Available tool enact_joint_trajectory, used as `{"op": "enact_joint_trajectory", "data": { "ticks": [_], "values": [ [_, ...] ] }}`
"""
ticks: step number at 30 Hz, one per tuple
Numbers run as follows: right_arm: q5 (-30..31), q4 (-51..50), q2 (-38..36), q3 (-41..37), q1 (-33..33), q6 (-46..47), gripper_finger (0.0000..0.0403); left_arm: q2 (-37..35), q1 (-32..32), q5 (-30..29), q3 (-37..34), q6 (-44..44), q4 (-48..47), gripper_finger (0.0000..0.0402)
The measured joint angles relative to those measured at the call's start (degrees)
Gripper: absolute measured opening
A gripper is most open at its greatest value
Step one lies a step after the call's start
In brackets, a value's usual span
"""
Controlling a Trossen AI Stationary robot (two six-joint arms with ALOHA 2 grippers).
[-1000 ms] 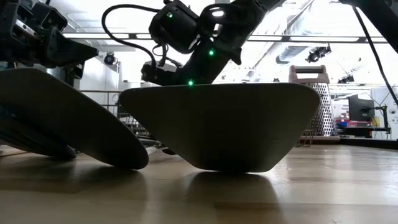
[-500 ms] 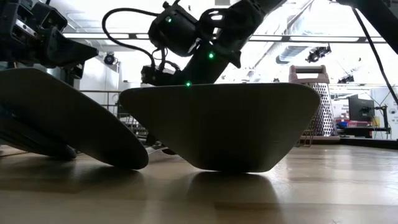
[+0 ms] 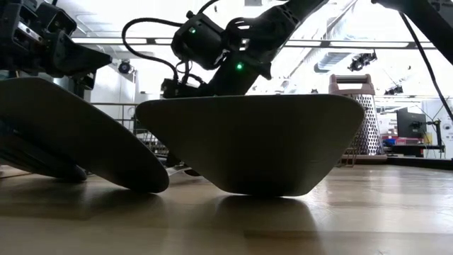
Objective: Pick & Place Kitchen Items
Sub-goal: Put the black knife into the right wire basket
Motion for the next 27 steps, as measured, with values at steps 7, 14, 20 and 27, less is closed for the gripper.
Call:
{"op": "enact_joint_trajectory", "data": {
  "ticks": [7,14,20,27],
  "values": [
    [-1.4,-0.8,0.0,0.1,-0.6,-0.1,0.0182,0.0,0.0,0.0,0.0,0.0,0.0,0.0003],
    [-1.4,-1.2,0.0,0.1,-0.6,-0.2,0.0127,0.0,0.0,0.0,0.0,0.0,0.0,0.0003],
    [-1.5,-1.3,0.0,0.1,-0.6,-0.2,0.0086,0.0,0.0,0.0,0.0,0.0,0.0,0.0003],
    [-3.1,-1.3,0.0,0.1,-0.7,0.0,0.0032,0.0,0.0,0.0,0.0,0.0,0.0,0.0003]
  ]
}}
